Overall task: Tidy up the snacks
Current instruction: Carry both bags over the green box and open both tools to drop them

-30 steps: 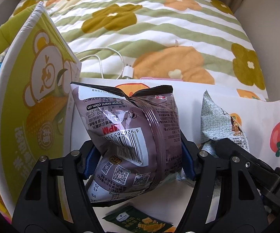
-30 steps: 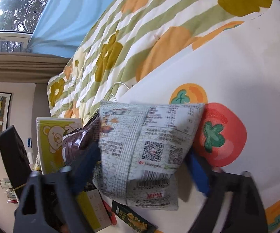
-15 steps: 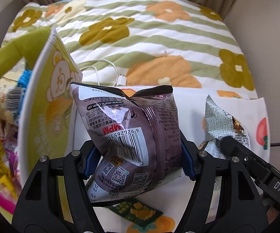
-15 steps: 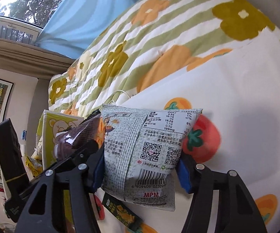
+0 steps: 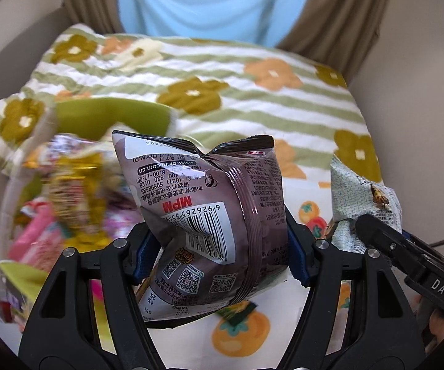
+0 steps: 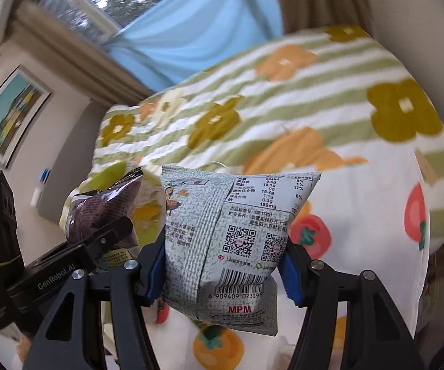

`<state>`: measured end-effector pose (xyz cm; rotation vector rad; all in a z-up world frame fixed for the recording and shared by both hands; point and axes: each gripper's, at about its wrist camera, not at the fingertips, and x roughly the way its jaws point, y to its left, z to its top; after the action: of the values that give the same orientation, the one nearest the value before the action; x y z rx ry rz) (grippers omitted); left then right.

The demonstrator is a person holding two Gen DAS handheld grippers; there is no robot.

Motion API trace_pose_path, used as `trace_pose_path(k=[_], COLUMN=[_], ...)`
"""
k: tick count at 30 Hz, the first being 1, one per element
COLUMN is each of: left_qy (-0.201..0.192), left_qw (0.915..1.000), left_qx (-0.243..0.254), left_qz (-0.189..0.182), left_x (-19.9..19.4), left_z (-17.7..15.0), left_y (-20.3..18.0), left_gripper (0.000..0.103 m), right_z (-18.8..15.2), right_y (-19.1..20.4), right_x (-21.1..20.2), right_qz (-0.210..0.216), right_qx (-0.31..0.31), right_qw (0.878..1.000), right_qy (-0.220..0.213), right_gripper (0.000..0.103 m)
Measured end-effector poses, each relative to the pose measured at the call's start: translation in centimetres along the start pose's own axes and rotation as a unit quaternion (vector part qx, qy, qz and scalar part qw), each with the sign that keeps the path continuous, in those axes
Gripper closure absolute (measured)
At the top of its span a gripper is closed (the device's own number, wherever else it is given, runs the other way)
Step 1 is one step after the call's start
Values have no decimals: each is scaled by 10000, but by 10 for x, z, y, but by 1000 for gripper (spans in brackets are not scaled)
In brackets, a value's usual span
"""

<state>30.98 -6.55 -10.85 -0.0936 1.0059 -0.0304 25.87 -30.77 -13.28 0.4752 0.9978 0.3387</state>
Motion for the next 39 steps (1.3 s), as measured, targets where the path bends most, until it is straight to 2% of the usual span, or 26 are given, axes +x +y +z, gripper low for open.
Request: trace_pose_path(k=[6, 11, 14, 18, 23, 31, 33, 34, 35, 36, 37, 39], left_qy=[-395, -589, -562, -538, -360, -48, -6, 14, 8, -4, -23, -14], left_qw=[9987, 9975, 9979, 9984, 9993, 9979, 9973, 9968, 9963, 9961, 9959, 9956], left_qx=[-263, -320, -283, -157, 59, 493, 603, 675, 761, 801, 818, 784], left_qz=[160, 221, 174, 93, -84, -412, -430, -436, -406, -380, -378, -511], left_x=[-50, -71, -76, -73, -55, -21, -16, -13, -11, -10, -9, -10], left_z=[3, 5, 8, 9, 10, 3, 2, 3, 2, 2, 2, -1], left_y=[63, 124, 162, 211, 255, 282, 284, 283, 282, 282, 283, 287], left_gripper=[37, 37, 37, 37, 37, 37, 33, 25, 11, 4, 0, 0], right_z=[-1, -9, -15, -26, -40, -64, -70, -73, -75, -78, -80, -84], right_y=[65, 122, 149, 184, 220, 250, 252, 254, 255, 256, 257, 259], right_x=[-6, 5, 13, 27, 47, 68, 71, 73, 74, 75, 76, 77], right_qz=[366, 518, 496, 410, 185, -236, -342, -384, -424, -463, -514, -593], right_qx=[-531, -839, -875, -851, -891, -810, -753, -717, -694, -689, -692, -720], right_qw=[9979, 9950, 9946, 9950, 9952, 9955, 9958, 9960, 9960, 9959, 9956, 9951], right_qy=[-93, -174, -257, -329, -354, -423, -382, -368, -359, -358, -357, -338], right_gripper=[46, 46, 46, 46, 46, 46, 46, 46, 46, 46, 46, 46])
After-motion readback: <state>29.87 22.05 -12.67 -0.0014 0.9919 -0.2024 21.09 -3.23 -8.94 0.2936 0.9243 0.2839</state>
